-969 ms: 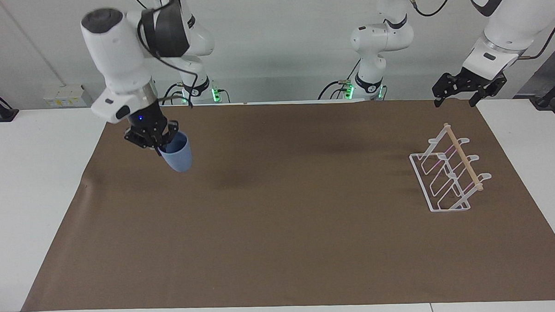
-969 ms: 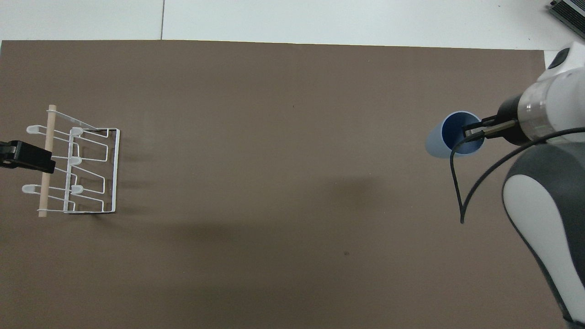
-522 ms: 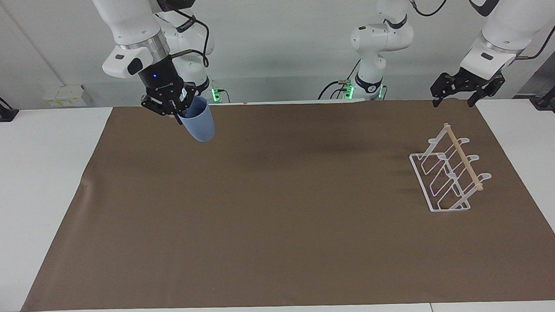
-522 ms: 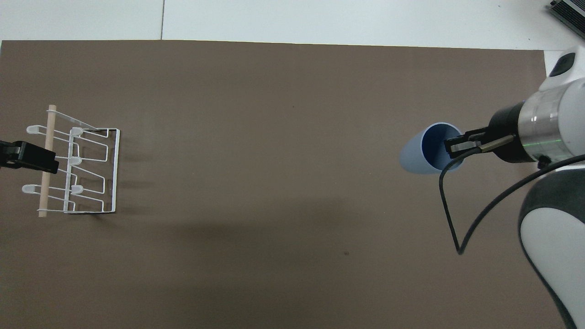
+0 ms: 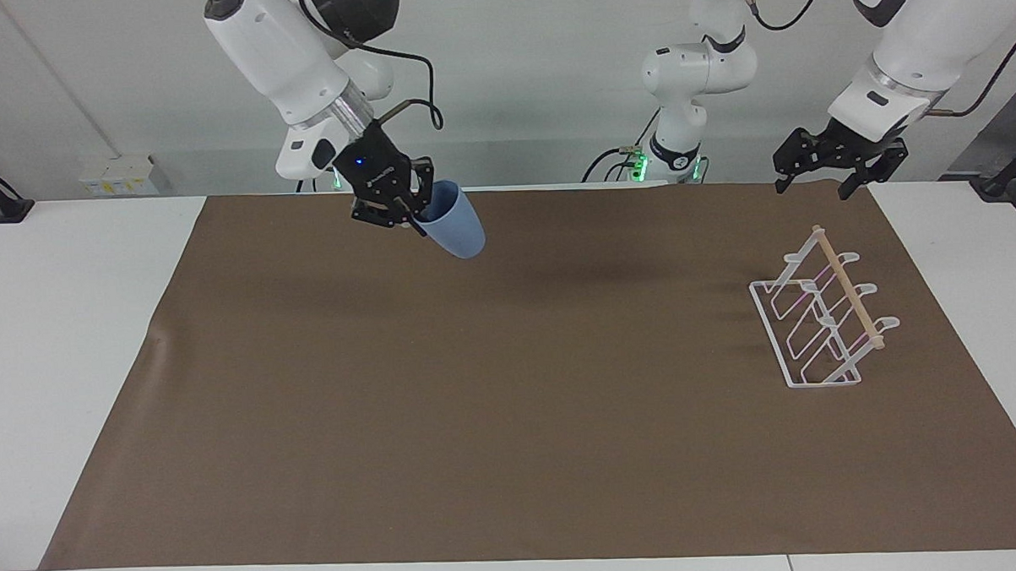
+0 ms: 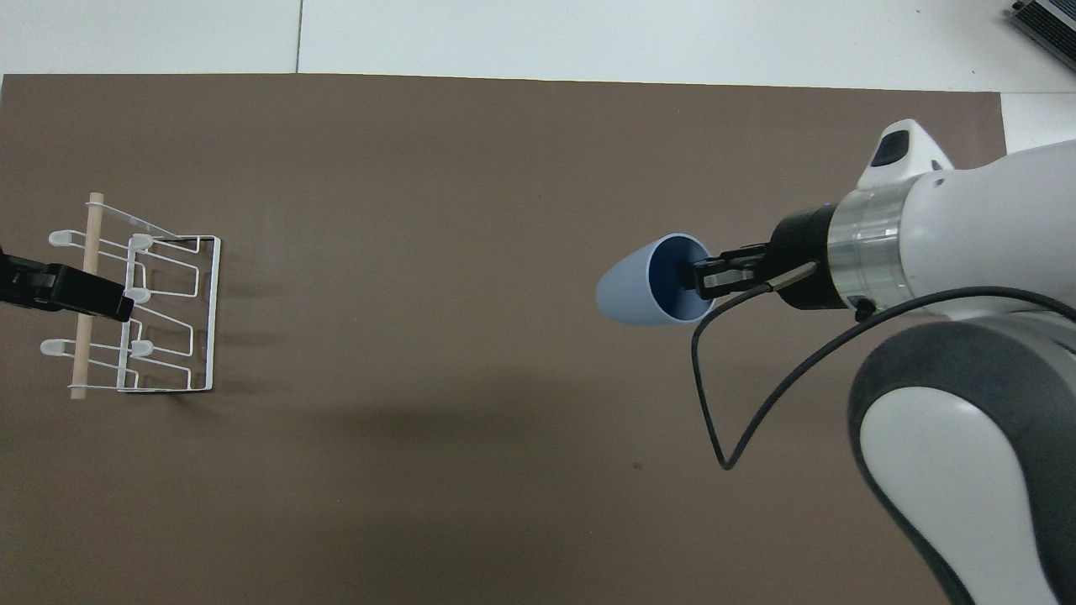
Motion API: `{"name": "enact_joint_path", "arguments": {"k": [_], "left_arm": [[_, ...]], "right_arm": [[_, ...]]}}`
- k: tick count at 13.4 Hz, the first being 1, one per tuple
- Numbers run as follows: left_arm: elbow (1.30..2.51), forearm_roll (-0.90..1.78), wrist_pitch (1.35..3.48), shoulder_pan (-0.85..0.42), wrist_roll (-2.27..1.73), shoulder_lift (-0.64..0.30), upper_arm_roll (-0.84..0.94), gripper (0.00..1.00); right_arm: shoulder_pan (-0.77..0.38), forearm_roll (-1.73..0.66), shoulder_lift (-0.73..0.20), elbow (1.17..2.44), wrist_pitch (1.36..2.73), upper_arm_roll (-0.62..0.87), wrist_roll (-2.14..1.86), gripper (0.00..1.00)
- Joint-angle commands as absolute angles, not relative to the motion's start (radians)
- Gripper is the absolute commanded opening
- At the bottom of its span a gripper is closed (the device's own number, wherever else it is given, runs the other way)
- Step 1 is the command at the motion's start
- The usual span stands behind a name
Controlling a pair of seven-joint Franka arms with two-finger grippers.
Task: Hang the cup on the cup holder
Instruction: 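Lift the blue cup and tip it sideways toward the rack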
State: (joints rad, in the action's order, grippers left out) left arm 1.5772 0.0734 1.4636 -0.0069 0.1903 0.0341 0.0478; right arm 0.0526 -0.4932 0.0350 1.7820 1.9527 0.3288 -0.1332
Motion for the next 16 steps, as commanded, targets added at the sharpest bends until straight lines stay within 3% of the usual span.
{"name": "enact_joint_path", "arguments": {"k": [1,7,16], "left_arm": [[1.617,0.133,1.496,-0.002,0.354,0.061,0.043,1.00],[1.647,0.195,1.600,-0.055,0.898,0.066,0.057,1.00],[1.646,0.290,1.715,-0.120,1.219,0.061,0.095,1.00]], "right_arm": [[-0.023,-0.619,0.011,1.804,2.063,0.330,-0.144,0.00],[-0.175,-0.874,-0.055,1.793,2.265,0.330,0.245,0.00],[-0.258,-1.035,-0.112,1.750,2.364,0.330,0.520,0.00]]}}
